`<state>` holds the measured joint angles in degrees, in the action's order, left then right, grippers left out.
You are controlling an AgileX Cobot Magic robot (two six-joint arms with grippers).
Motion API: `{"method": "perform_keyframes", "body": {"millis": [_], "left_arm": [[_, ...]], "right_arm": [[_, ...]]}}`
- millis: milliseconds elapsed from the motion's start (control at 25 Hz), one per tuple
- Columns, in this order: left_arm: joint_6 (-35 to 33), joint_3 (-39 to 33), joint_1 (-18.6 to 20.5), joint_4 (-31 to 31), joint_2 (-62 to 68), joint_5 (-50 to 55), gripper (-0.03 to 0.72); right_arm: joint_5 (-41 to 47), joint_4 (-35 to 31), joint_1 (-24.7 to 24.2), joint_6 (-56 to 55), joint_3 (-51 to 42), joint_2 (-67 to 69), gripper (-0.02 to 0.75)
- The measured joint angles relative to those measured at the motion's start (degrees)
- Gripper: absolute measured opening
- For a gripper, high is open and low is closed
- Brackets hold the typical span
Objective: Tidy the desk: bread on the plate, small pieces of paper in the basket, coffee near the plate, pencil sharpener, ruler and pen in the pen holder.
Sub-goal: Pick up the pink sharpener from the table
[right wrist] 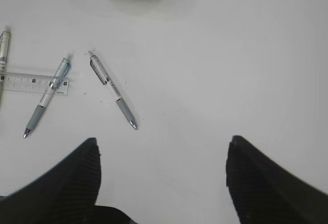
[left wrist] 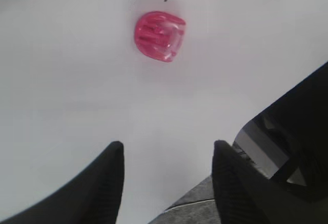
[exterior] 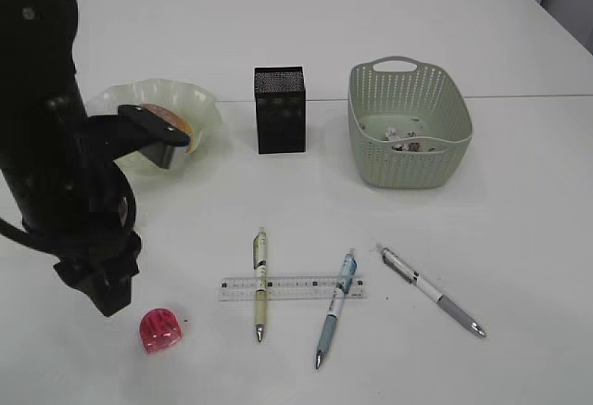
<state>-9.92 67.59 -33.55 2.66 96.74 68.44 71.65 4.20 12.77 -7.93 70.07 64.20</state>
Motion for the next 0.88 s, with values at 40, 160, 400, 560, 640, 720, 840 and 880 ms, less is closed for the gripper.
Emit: {"method": "perform_keyframes", "body": {"millis": [40, 160, 400, 560, 640, 720, 840, 880], "left_arm": [[-1.7, -0.6, -0.6, 0.0, 0.0, -1.1, 0.408], [-6.8, -1.2, -2.2, 0.1, 0.0, -5.2, 0.43], [-10.2, -1.2, -2.7, 0.2, 1.7, -11.3, 0.474], [-10.5, -1.2, -2.7, 0.2, 5.1, -11.5, 0.477], [-10.5, -1.2, -2.7, 0.2, 6.8, -11.6, 0.484], [-10.5, -1.2, -2.7, 0.3, 8.0, -11.9, 0.491], [-10.5, -1.2, -2.7, 0.5, 9.8, -12.7, 0.496], [-10.5, -1.2, -2.7, 0.5, 10.3, -13.0, 0.497]], "right_arm": [[0.0, 0.3, 0.0, 0.0, 0.0, 0.0, 0.561], [0.0, 0.9, 0.0, 0.0, 0.0, 0.0, 0.561], [0.0, 1.0, 0.0, 0.0, 0.0, 0.0, 0.561], [0.0, 1.0, 0.0, 0.0, 0.0, 0.0, 0.561], [0.0, 1.0, 0.0, 0.0, 0.0, 0.0, 0.561], [0.0, 1.0, 0.0, 0.0, 0.0, 0.0, 0.561], [0.0, 1.0, 0.0, 0.0, 0.0, 0.0, 0.561], [0.0, 1.0, 0.0, 0.0, 0.0, 0.0, 0.561]]}}
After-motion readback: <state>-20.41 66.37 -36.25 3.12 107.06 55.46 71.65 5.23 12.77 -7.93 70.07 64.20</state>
